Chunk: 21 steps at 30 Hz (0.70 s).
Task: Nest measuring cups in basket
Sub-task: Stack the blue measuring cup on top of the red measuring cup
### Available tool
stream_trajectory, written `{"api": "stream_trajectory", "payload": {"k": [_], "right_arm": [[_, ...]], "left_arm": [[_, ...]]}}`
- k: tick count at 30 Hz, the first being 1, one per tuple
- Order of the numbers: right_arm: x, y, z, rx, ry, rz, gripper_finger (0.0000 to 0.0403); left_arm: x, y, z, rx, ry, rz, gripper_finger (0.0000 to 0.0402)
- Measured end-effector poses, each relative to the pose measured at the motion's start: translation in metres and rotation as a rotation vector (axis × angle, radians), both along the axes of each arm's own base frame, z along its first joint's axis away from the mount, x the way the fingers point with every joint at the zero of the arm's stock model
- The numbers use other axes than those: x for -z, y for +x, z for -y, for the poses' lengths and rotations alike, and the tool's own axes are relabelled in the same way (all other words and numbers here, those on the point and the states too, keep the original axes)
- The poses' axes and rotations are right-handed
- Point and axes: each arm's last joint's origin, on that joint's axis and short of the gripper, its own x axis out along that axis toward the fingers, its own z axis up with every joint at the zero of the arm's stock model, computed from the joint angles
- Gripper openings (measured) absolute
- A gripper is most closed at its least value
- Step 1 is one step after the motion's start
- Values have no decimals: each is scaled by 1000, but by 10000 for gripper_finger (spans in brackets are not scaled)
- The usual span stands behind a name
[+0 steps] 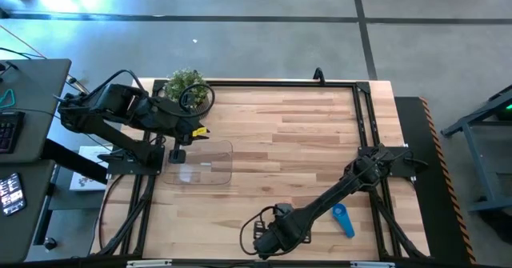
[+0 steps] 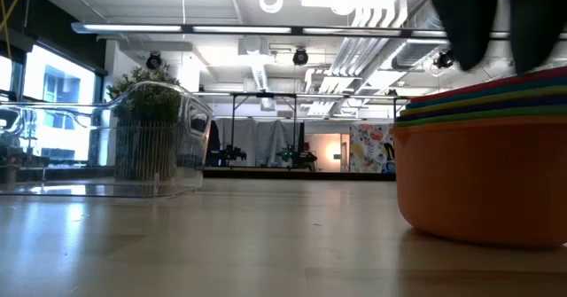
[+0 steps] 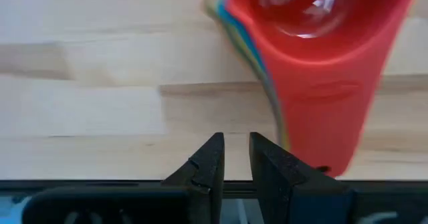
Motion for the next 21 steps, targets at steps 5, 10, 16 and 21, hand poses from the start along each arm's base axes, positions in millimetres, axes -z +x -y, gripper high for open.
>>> {"api": "stream_trajectory", "payload": {"k": [5, 10, 16, 21], "right_arm": [[-22, 2, 0, 3, -74, 94, 64], [-46, -9, 5, -5, -166, 64, 64], [-63, -22, 13, -44, -265, 47, 64], [-76, -29, 16, -69, -308, 93, 64]], "left_arm": [[0, 0, 0, 7, 7, 0, 67], [0, 0, 0, 20, 21, -3, 67], [0, 0, 0, 48, 49, -6, 67], [0, 0, 0, 56, 57, -7, 67]]}}
